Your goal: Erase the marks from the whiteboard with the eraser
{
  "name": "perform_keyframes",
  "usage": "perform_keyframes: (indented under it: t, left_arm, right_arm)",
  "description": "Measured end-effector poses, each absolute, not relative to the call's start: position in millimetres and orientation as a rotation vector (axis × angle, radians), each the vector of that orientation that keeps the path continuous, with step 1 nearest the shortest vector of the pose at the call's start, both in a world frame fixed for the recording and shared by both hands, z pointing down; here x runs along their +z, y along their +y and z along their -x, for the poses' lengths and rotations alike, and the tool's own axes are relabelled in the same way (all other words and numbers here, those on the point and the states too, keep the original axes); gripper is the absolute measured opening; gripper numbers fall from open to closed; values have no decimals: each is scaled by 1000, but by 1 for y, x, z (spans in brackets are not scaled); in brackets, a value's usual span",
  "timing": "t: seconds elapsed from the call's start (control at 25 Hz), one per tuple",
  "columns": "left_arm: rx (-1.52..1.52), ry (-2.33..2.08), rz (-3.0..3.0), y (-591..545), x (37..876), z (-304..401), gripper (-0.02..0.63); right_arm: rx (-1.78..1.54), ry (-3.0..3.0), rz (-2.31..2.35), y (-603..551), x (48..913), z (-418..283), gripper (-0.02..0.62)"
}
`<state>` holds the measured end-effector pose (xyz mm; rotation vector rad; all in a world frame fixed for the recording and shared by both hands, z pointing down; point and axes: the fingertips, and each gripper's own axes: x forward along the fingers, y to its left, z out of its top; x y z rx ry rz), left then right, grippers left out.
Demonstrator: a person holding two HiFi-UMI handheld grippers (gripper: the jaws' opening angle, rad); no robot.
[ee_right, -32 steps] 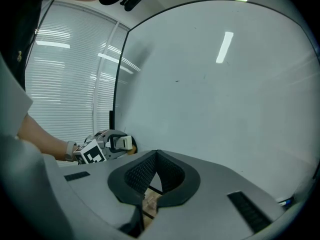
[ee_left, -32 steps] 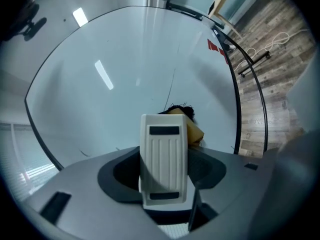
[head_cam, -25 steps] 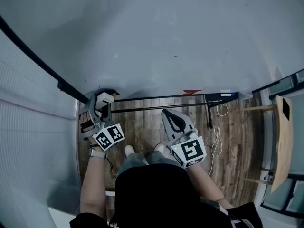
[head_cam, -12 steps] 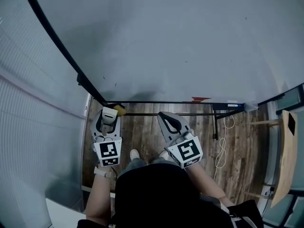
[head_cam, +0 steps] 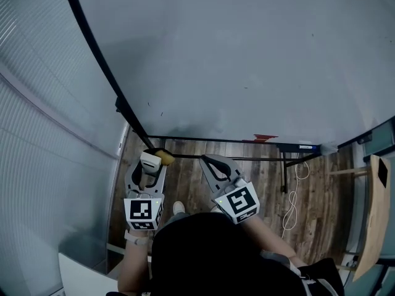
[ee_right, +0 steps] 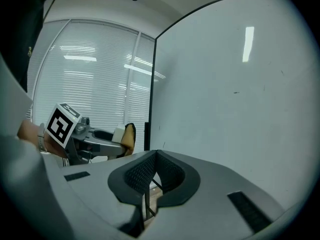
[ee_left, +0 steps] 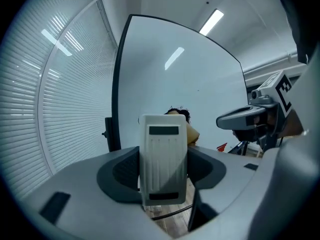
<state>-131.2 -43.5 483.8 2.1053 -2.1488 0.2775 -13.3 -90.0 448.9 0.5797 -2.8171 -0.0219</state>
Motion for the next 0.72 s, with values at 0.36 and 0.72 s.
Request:
perform_keyframes:
  t: [0.36,0.72]
  left_arm:
    - [142,-2112,-2148,-24,466,121,261]
    - [78,-2063,-2242,-27,452,98,261]
  right_arm:
    - [41,-2842,-514,-64,461,15,26]
    - [67,-2858,-518,-68,456,10,26]
